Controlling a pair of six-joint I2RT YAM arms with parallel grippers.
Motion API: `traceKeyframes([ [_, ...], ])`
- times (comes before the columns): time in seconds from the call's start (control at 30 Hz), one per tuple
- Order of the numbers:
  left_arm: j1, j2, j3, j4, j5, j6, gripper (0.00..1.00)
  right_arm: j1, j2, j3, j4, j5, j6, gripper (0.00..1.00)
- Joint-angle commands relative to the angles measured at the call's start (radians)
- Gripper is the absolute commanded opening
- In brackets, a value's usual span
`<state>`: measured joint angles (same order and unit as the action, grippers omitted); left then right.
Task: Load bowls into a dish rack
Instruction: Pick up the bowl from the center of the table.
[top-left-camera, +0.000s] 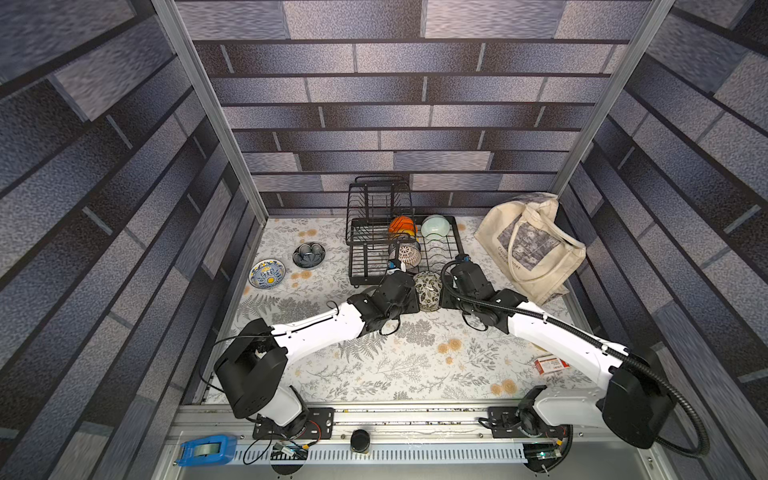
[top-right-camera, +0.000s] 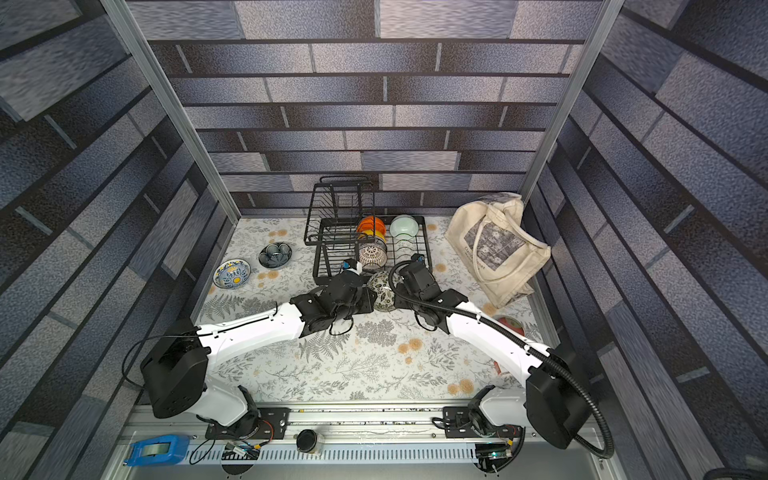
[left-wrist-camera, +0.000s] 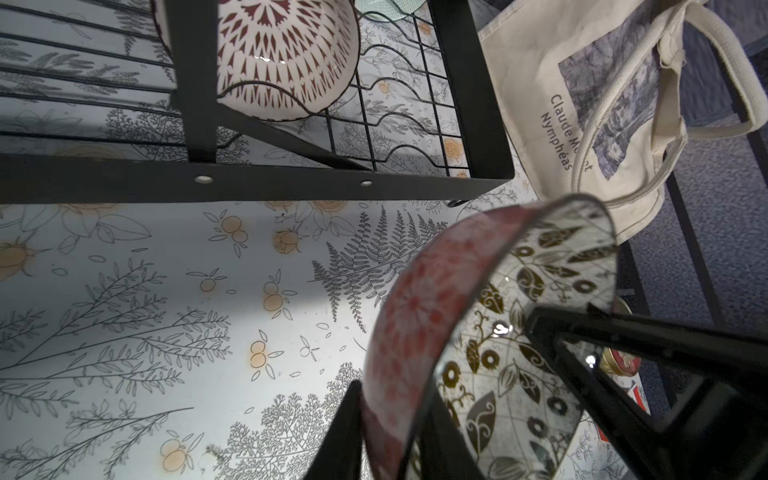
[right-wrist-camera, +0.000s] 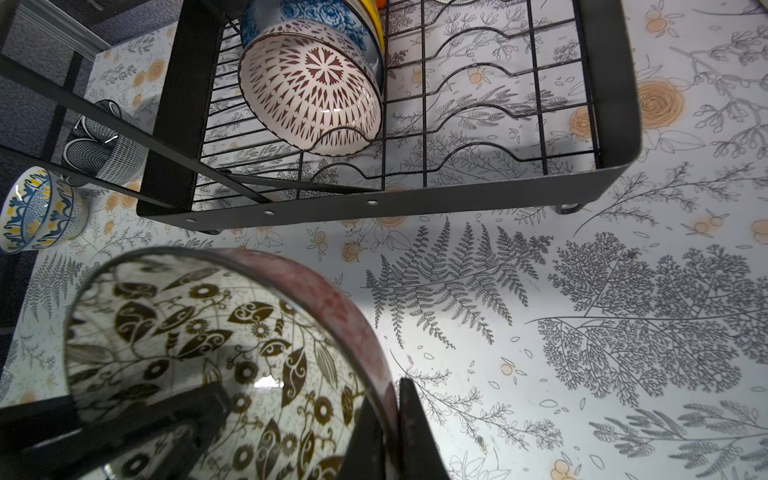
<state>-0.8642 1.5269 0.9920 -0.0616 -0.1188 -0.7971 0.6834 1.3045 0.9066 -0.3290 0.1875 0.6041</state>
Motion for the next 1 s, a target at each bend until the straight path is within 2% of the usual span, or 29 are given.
traceKeyframes([
  [0.0,-0.021,0.01,0.033,-0.018,-0.02,0.031,0.15,0.008,-0.028,0.011,0.029,0.012,0.039,0.06],
  [0.1,-0.029,0.003,0.033,-0.01,-0.054,0.032,0.04,0.008,-0.031,0.013,0.02,0.012,0.062,0.12],
  [0.17,-0.031,0.001,0.036,-0.007,-0.077,0.026,0.0,0.008,-0.038,0.02,0.011,0.016,0.082,0.18],
  [0.37,-0.032,0.004,0.039,0.003,-0.185,-0.02,0.0,0.008,-0.071,0.068,-0.066,0.031,0.142,0.38],
  [0.43,-0.032,0.008,0.037,0.01,-0.233,-0.048,0.0,0.006,-0.097,0.082,-0.088,0.03,0.163,0.57],
  [0.53,-0.033,0.023,0.037,0.03,-0.295,-0.08,0.0,0.007,-0.144,0.095,-0.107,0.038,0.205,0.79],
  [0.67,-0.052,0.037,0.041,0.074,-0.374,-0.087,0.0,0.001,-0.194,0.124,-0.149,0.061,0.261,1.0],
  [0.8,-0.109,0.059,0.043,0.181,-0.486,0.015,0.0,-0.015,-0.212,0.189,-0.211,0.076,0.361,1.0],
  [0.97,-0.15,0.131,0.055,0.352,-0.534,0.166,0.0,-0.05,-0.223,0.222,-0.248,0.042,0.553,1.0],
])
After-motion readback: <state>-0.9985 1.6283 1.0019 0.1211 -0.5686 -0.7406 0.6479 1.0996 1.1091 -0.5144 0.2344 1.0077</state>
